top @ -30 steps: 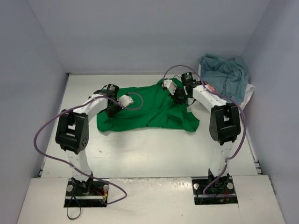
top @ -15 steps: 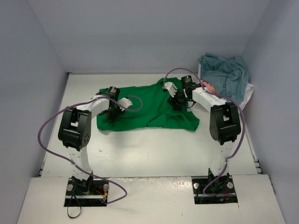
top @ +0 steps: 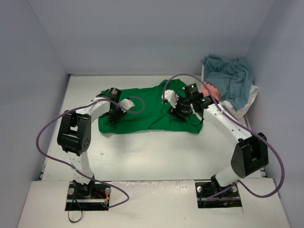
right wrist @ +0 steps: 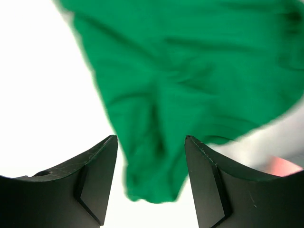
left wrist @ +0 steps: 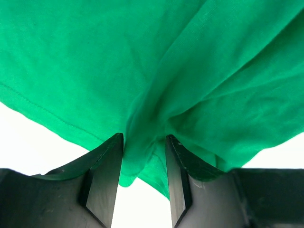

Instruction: Fold and stack the t-shirts

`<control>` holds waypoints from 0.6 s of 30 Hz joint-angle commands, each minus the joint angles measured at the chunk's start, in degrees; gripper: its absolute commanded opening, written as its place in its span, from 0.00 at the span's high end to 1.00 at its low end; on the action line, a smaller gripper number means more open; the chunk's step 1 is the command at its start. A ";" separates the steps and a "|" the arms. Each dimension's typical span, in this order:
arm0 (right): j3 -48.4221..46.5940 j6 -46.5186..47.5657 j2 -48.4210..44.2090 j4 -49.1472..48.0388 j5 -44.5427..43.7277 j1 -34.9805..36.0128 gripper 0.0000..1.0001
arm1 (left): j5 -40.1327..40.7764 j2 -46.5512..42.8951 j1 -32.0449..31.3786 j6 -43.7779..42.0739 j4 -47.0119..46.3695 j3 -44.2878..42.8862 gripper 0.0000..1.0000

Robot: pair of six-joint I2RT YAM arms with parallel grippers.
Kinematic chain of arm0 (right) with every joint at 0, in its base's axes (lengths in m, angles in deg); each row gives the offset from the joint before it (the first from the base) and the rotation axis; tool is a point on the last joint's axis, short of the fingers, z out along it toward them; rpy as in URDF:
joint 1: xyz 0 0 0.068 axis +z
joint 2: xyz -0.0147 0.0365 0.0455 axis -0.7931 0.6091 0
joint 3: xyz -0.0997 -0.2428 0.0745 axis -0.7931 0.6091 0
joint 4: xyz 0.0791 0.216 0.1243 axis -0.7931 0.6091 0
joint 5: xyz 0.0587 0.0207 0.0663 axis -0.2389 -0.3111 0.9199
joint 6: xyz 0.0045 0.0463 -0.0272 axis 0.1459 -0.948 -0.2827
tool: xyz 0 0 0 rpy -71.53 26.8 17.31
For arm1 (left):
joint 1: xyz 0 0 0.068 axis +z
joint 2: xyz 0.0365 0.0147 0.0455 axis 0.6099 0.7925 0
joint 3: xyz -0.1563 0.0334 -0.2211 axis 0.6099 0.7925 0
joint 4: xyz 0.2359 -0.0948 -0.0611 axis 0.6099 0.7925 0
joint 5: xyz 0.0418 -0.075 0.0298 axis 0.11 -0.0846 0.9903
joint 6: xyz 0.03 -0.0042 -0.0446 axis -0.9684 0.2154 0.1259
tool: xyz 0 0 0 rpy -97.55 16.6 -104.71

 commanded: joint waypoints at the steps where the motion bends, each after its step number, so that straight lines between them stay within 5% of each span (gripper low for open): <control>1: 3.00 -0.65 1.76 1.22 -2.27 1.69 0.45 | -0.56 -4.95 0.46 1.08 0.39 -0.09 0.64; 18: 1.51 1.20 9.85 -0.45 -4.46 0.73 0.45 | -0.73 -6.27 0.37 1.60 0.65 1.06 0.58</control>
